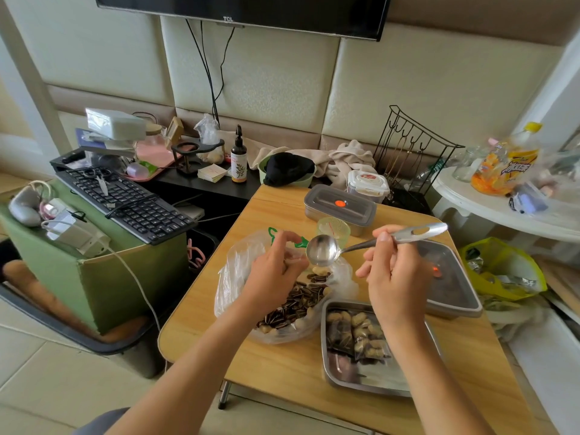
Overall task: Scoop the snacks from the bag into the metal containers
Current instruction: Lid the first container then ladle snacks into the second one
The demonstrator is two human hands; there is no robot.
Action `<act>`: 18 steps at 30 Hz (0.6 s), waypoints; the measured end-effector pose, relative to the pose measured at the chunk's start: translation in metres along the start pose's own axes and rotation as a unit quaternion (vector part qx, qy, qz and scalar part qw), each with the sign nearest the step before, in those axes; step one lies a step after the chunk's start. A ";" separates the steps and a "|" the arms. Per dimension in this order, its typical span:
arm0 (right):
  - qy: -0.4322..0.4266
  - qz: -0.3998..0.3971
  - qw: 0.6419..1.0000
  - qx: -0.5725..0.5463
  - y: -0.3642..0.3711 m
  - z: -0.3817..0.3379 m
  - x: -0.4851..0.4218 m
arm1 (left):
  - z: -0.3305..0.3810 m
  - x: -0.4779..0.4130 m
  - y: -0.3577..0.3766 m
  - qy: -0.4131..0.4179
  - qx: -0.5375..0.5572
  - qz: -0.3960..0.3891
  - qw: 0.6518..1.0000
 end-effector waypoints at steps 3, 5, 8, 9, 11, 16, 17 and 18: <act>0.125 -0.032 0.992 -0.005 0.004 0.008 -0.001 | 0.000 0.001 -0.004 -0.006 -0.002 0.002 1.000; 0.239 -0.060 0.968 -0.036 0.008 0.019 -0.003 | -0.001 0.001 -0.004 -0.013 0.005 -0.001 1.000; 0.372 -0.102 0.920 -0.071 0.011 0.037 -0.005 | -0.001 0.002 -0.003 -0.022 0.019 -0.003 1.000; 0.388 -0.116 0.913 -0.053 0.013 0.042 -0.005 | 0.000 0.002 -0.003 -0.023 0.019 -0.003 1.000; 0.373 -0.146 0.916 0.037 0.017 0.050 -0.005 | 0.000 0.003 -0.001 -0.016 0.009 -0.005 1.000; 0.327 -0.171 0.918 0.143 0.031 0.052 -0.010 | 0.001 0.004 0.008 0.016 -0.027 -0.026 0.999; 0.335 -0.180 0.913 0.149 0.035 0.051 -0.012 | 0.001 0.004 0.010 0.019 -0.031 -0.027 0.999; 0.343 -0.187 0.908 0.152 0.038 0.050 -0.014 | 0.001 0.005 0.011 0.021 -0.030 -0.026 0.999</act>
Point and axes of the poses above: each hand's wrist, its own x-axis away from the middle knuckle, its own y-axis out of the palm, z = x × y, the point moved 1 cm from there along -x, towards the middle knuckle, and after that the axes turned 10 degrees about y, right-handed, at the moved point
